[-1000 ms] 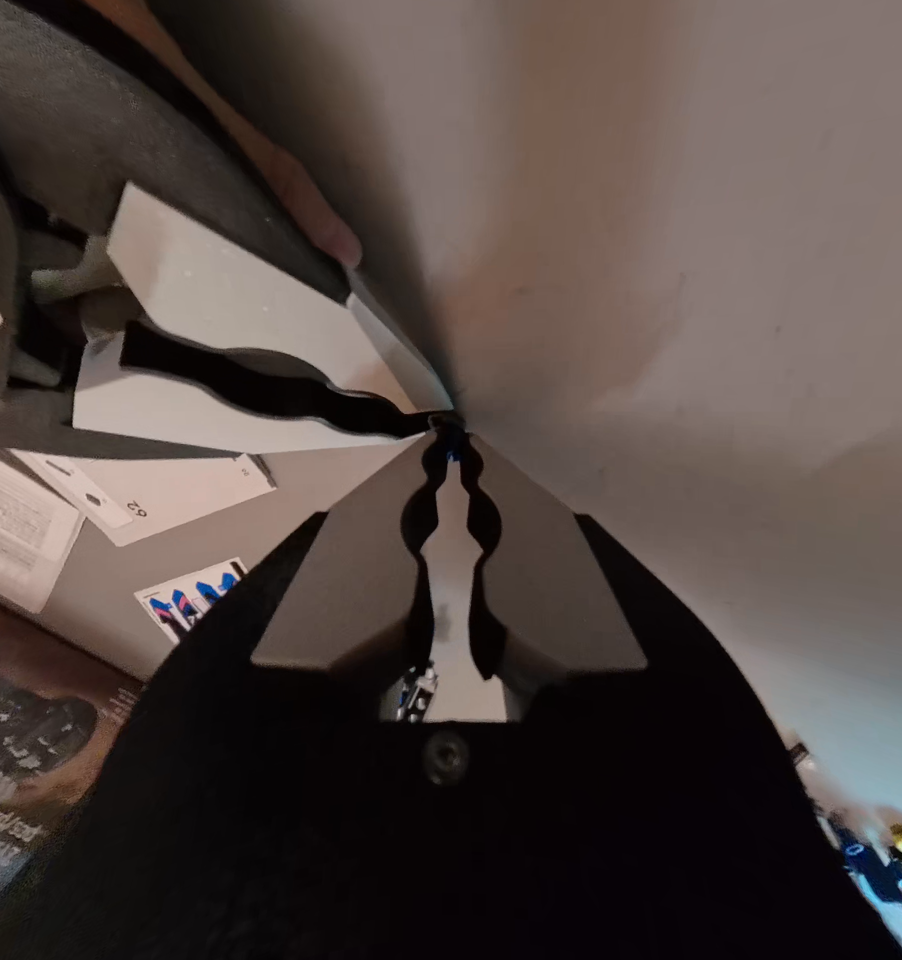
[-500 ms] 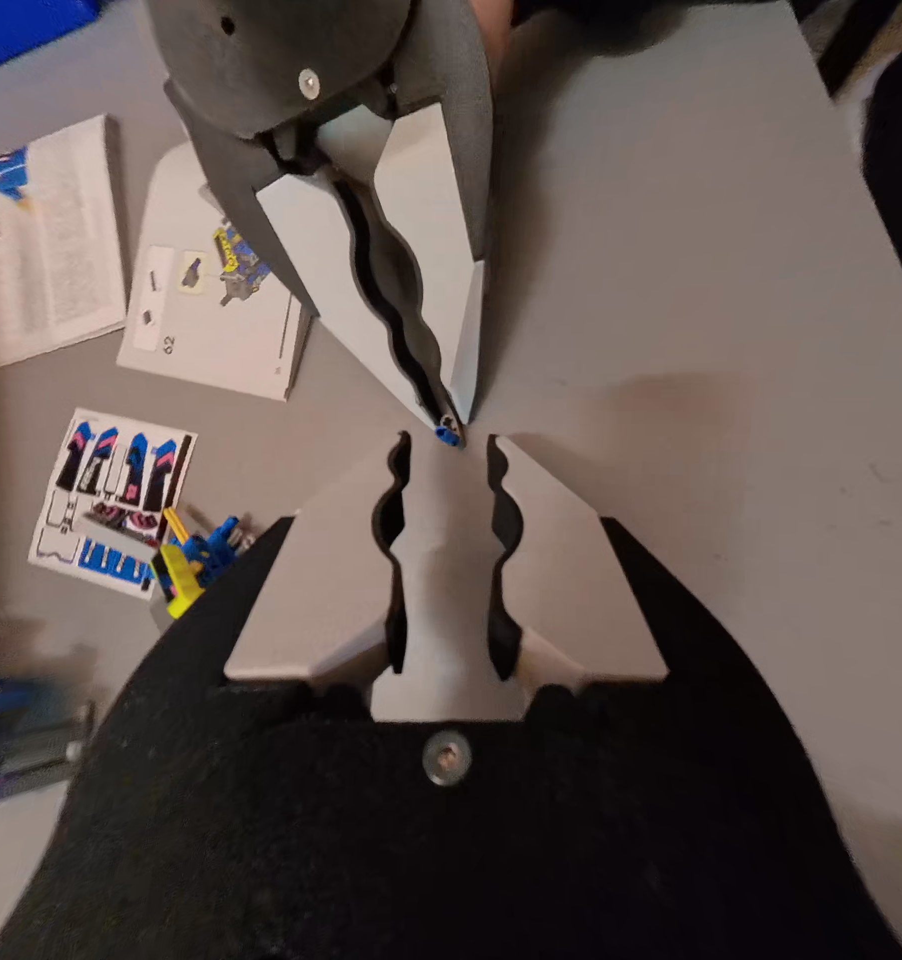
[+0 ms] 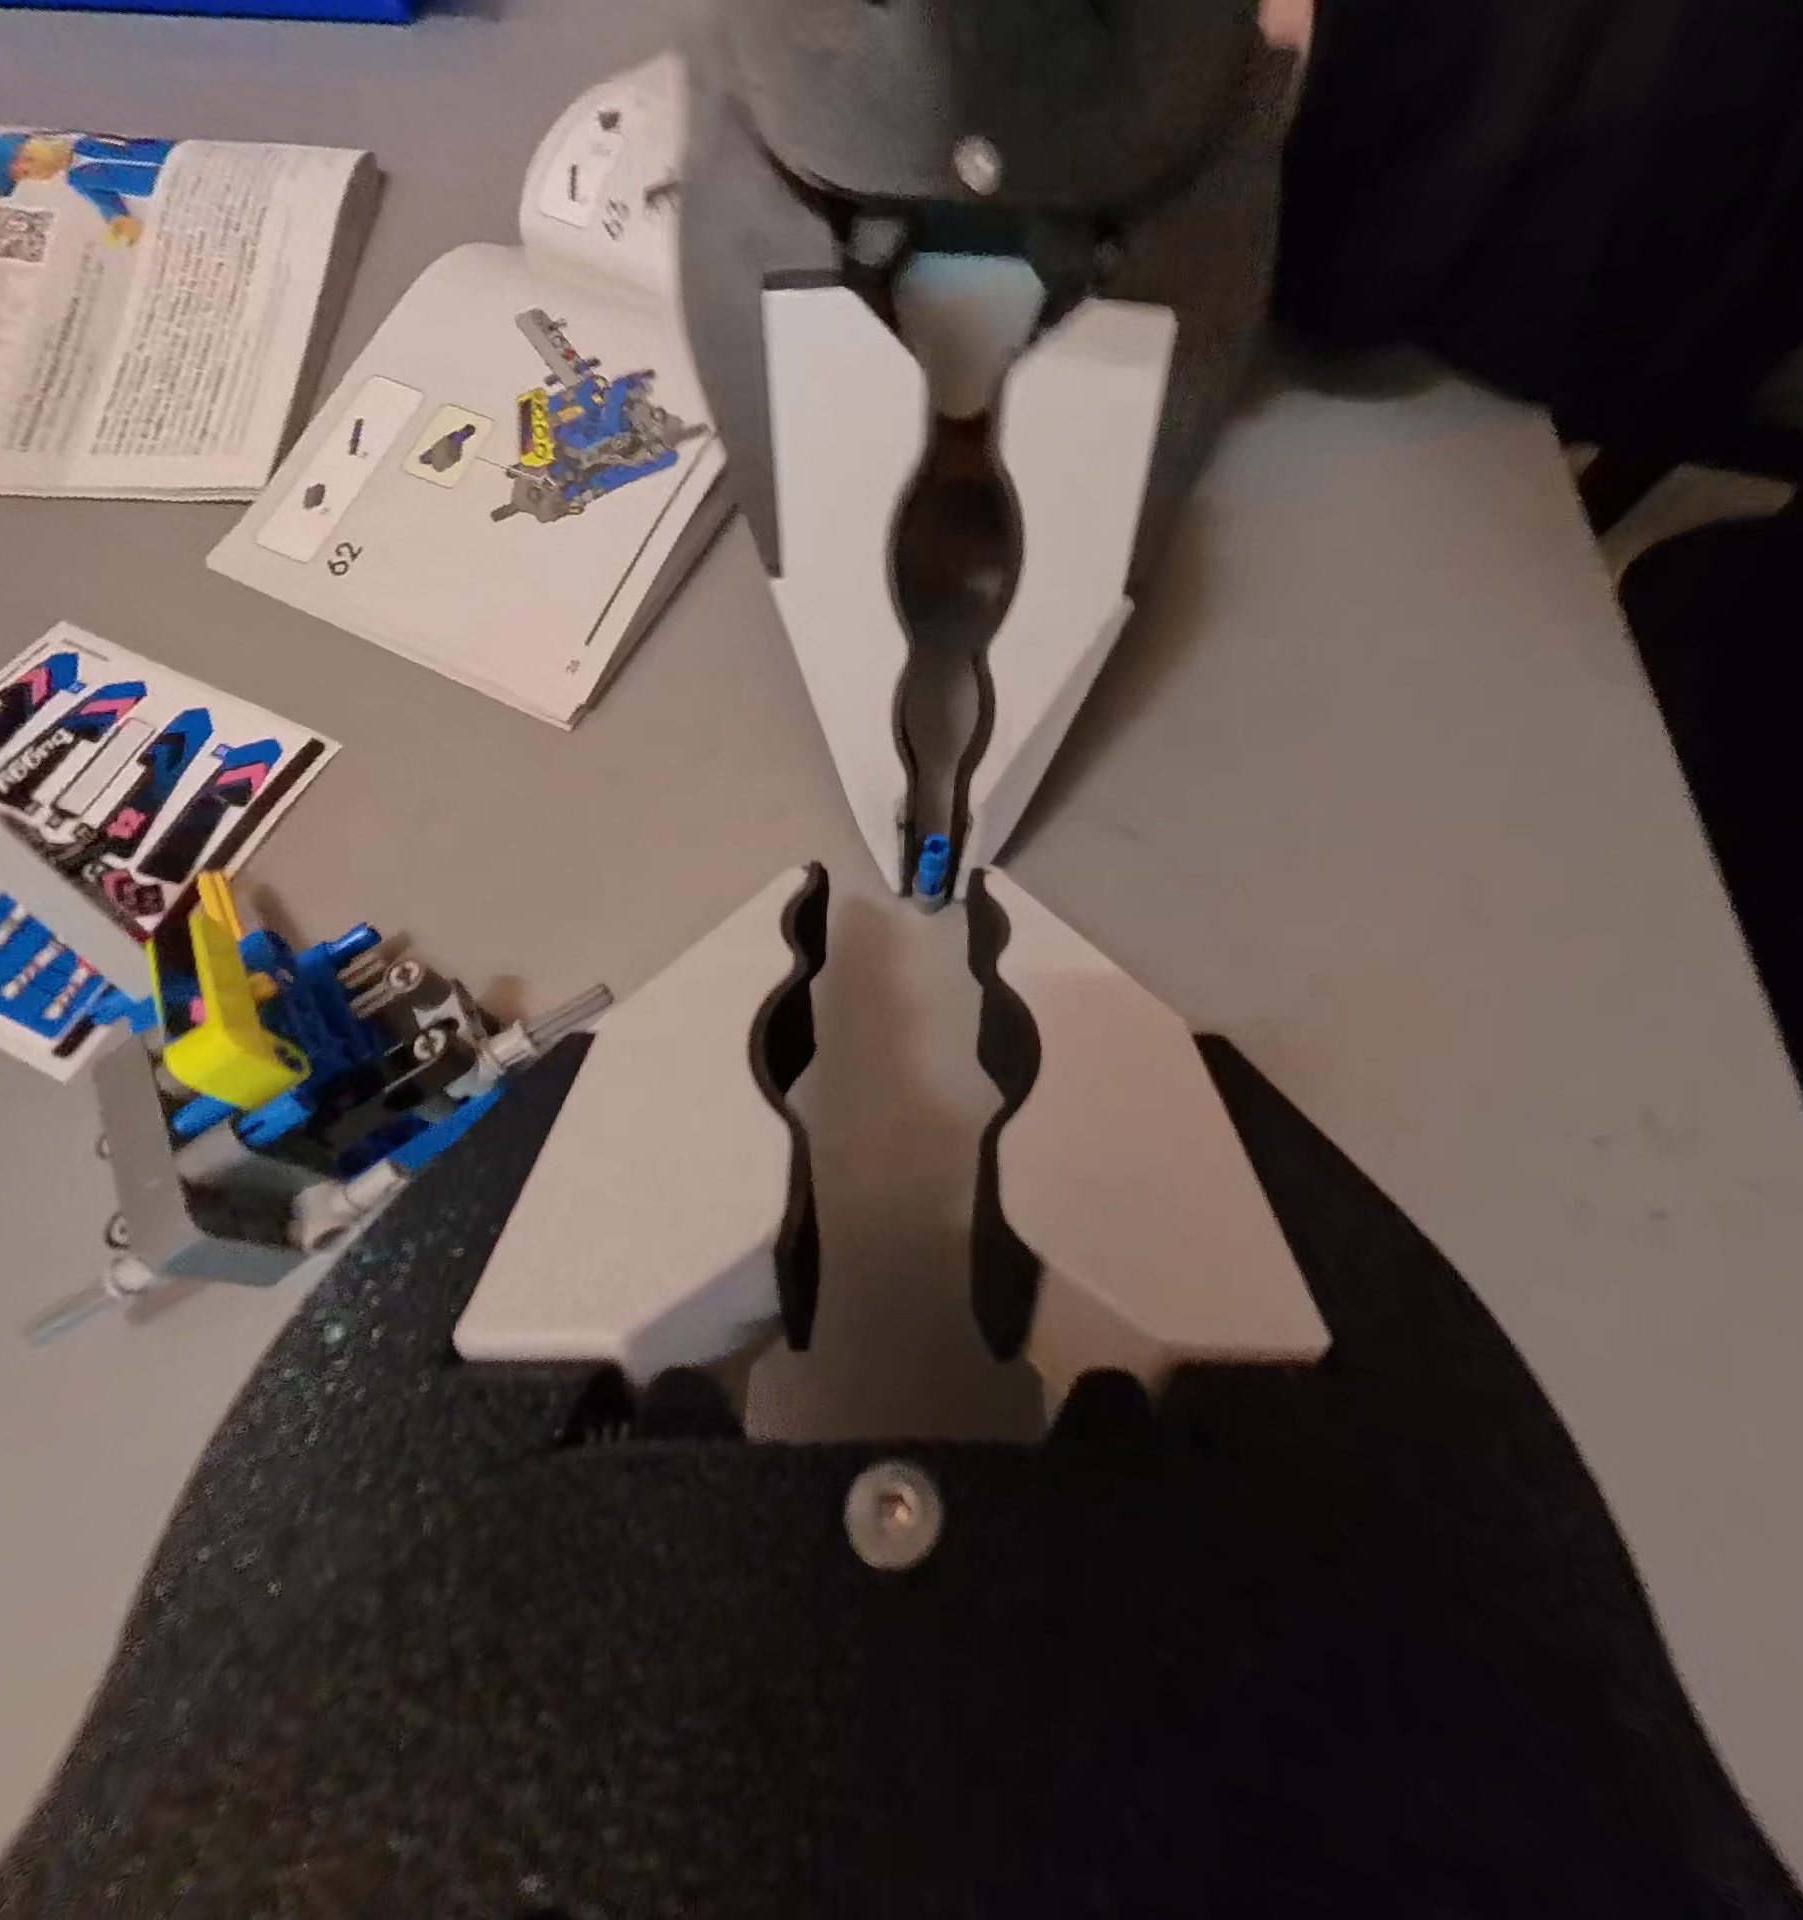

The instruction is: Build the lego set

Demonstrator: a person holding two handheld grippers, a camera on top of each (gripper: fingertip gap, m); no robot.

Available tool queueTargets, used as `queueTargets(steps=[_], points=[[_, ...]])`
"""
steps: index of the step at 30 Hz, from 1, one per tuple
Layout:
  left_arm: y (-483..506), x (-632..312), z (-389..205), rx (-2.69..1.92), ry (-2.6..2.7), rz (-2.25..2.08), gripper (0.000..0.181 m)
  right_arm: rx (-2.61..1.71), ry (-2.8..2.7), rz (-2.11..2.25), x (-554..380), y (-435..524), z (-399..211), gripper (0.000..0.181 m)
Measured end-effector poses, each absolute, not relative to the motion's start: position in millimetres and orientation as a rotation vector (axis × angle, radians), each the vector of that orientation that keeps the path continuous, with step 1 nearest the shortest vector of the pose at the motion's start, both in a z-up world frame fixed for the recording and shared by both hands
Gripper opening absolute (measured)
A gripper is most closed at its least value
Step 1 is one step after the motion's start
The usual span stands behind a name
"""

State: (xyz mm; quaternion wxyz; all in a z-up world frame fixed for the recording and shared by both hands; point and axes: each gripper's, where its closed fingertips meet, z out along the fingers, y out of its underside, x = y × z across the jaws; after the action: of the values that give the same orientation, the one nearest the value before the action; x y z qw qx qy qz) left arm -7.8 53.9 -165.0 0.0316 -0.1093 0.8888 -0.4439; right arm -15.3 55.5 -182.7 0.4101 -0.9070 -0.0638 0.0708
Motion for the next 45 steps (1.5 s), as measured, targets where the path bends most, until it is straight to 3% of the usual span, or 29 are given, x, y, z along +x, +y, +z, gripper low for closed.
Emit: queueTargets(steps=[7,13,18,25,37,42,45], points=[[60,5,-125,-0.857,2.514,-1.903,0.042,-2.055,-0.349,-0.806,18,68,-137,0.006],[62,8,-109,-0.996,2.386,-2.068,0.044,-1.882,-0.521,-1.198,16,72,-109,0.005],[56,-1,-103,-0.895,2.389,-2.092,0.043,-1.807,-0.556,-1.251,9,74,-98,0.005],[54,-5,-99,-0.795,2.304,-2.105,0.025,-1.796,-0.611,-1.246,1,78,-100,0.006],[56,-8,-100,-0.776,2.328,-2.067,0.024,-1.762,-0.628,-1.272,-2,79,-96,0.006],[68,0,-99,-0.529,2.232,-1.868,0.024,-1.855,-0.403,-0.878,9,74,-102,0.009],[72,0,-98,-0.309,2.158,-1.682,0.024,-1.813,-0.073,-0.358,11,69,-86,0.016]])
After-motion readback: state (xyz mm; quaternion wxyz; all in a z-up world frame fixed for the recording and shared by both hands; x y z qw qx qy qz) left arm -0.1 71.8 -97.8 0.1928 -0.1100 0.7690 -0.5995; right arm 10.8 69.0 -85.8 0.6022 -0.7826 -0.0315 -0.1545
